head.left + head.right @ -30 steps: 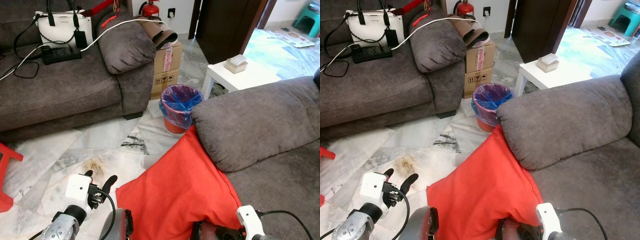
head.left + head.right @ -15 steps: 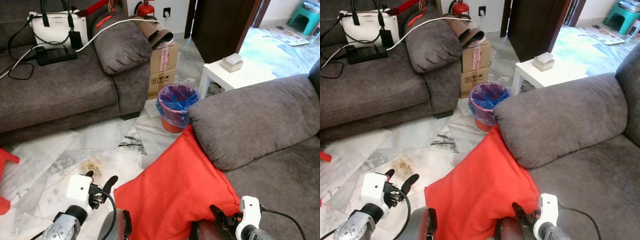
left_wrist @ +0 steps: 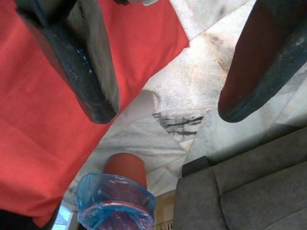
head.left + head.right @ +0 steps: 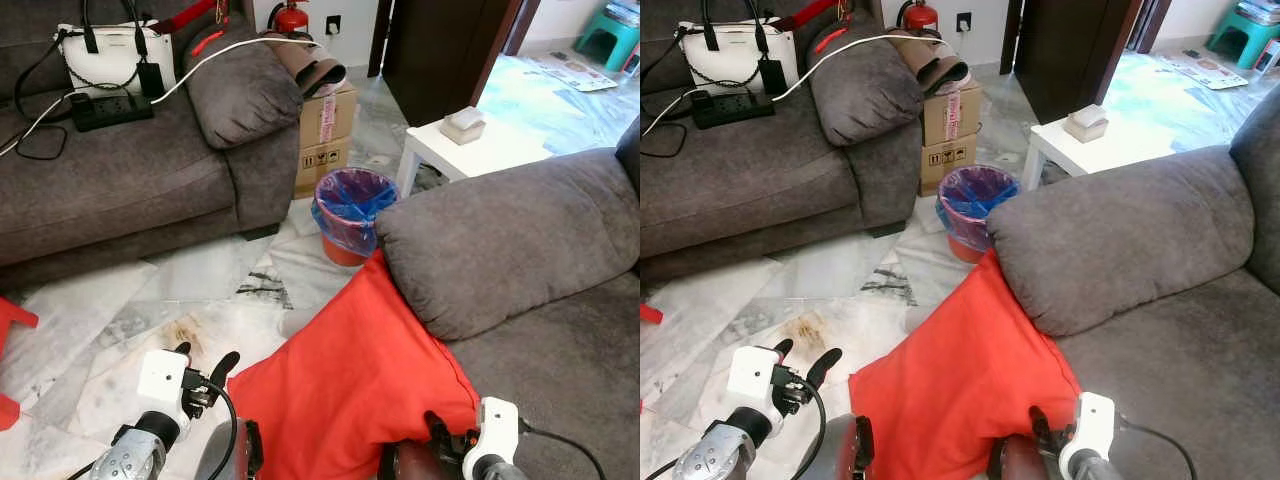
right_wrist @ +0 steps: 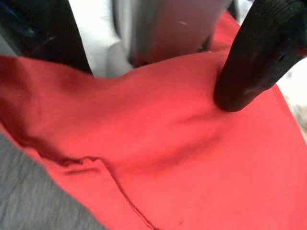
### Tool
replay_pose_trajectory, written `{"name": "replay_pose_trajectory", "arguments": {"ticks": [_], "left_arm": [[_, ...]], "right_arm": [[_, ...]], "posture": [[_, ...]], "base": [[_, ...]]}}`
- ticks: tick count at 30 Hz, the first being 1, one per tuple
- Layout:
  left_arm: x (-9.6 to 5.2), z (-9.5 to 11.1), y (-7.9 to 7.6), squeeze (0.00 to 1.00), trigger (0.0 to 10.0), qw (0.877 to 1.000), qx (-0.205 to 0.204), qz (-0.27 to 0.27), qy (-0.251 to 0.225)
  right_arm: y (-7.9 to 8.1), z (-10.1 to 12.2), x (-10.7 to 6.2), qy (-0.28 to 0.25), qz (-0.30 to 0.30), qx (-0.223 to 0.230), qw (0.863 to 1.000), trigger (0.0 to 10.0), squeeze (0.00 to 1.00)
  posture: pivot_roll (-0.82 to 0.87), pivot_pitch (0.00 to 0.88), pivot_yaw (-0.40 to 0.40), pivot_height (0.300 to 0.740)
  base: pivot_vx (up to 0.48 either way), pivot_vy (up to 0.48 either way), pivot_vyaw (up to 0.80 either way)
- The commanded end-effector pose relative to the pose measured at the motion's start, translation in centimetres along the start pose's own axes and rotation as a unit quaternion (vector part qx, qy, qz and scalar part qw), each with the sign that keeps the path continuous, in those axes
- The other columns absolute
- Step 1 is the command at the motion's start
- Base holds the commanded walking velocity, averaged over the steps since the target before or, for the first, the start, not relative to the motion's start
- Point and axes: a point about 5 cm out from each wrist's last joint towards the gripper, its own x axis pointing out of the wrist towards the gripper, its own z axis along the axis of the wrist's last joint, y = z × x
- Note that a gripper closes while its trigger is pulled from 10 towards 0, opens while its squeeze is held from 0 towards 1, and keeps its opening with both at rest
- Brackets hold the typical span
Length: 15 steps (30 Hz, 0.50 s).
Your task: Move the pillow to the sofa from floor
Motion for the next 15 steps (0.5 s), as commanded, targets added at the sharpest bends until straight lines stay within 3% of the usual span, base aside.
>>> {"name": "replay_pose_trajectory", "arguments": {"ticks": [1,3,4,5,10,15], "left_arm": [[-0.3,-0.4,-0.3,0.00,10.0,1.000,0.002,-0.003,0.005],[-0.3,-0.4,-0.2,0.00,10.0,1.000,0.003,-0.003,0.006],[-0.4,-0.3,-0.2,0.00,10.0,1.000,0.003,-0.002,0.006],[-0.4,-0.4,-0.1,0.00,10.0,1.000,0.003,-0.001,0.006],[-0.4,-0.3,-0.2,0.00,10.0,1.000,0.002,-0.002,0.006],[-0.3,-0.3,-0.3,0.00,10.0,1.000,0.002,-0.004,0.005]], "right_arm": [[0.4,-0.5,0.1,0.007,0.000,0.045,0.999,10.0,0.00],[1.2,-0.3,0.3,0.000,0.014,0.082,0.997,10.0,0.00],[2.1,0.0,0.6,-0.009,0.032,0.132,0.991,10.0,0.00],[2.5,0.1,0.8,-0.011,0.042,0.151,0.988,10.0,0.00],[4.7,0.1,1.0,-0.002,0.115,0.198,0.973,10.0,0.00],[5.7,-0.1,0.9,0.003,0.170,0.183,0.968,10.0,0.00]], "posture": [[0.17,0.178,-0.012,0.583],[0.17,0.179,-0.011,0.583],[0.17,0.178,-0.010,0.583],[0.17,0.178,-0.010,0.583],[0.18,0.177,-0.007,0.583],[0.17,0.177,-0.005,0.583]], "base": [[0.000,0.000,0.00],[0.000,0.000,0.00],[0.000,0.000,0.00],[0.000,0.000,0.00],[0.000,0.000,0.00],[0.000,0.000,0.00]]}}
